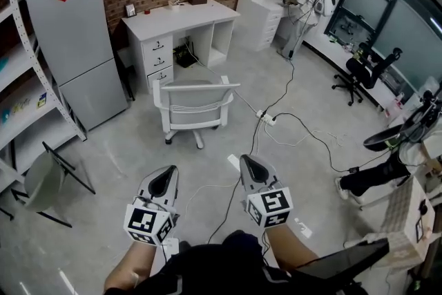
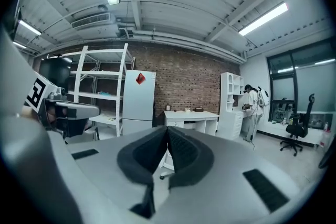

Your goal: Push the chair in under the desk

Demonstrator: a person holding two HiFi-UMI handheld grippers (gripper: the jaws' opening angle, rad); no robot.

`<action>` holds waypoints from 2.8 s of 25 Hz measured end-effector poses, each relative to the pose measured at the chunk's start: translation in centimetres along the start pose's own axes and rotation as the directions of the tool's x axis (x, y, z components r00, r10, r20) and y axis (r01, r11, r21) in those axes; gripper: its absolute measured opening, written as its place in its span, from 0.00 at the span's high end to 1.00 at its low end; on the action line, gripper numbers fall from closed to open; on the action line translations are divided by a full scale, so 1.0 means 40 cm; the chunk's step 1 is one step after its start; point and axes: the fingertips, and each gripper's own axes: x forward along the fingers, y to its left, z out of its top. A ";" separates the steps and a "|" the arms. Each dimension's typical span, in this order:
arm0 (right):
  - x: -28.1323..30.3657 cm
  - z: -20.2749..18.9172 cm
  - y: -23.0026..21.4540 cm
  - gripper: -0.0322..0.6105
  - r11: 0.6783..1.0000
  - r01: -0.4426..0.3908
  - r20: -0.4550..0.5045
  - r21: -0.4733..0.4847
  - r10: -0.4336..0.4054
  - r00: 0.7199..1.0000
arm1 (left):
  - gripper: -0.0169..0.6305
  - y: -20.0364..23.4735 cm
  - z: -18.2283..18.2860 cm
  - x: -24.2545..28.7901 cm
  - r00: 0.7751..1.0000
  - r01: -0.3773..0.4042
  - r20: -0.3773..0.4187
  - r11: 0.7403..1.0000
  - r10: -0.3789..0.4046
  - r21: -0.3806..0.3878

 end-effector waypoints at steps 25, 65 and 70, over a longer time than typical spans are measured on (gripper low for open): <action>0.325 0.012 -0.247 0.94 0.991 -0.129 0.031 0.034 0.127 0.991 | 0.96 0.116 0.028 0.330 0.995 -0.097 -0.004 0.995 0.097 0.024; 0.653 0.019 -0.557 0.94 0.965 -0.250 0.046 0.075 0.247 0.968 | 0.96 0.221 0.041 0.729 0.994 -0.106 0.035 0.994 0.106 0.011; 0.737 0.048 -0.558 0.94 0.967 -0.235 0.049 0.100 0.231 0.972 | 0.96 0.307 0.065 0.764 0.997 -0.054 0.048 0.999 0.054 -0.006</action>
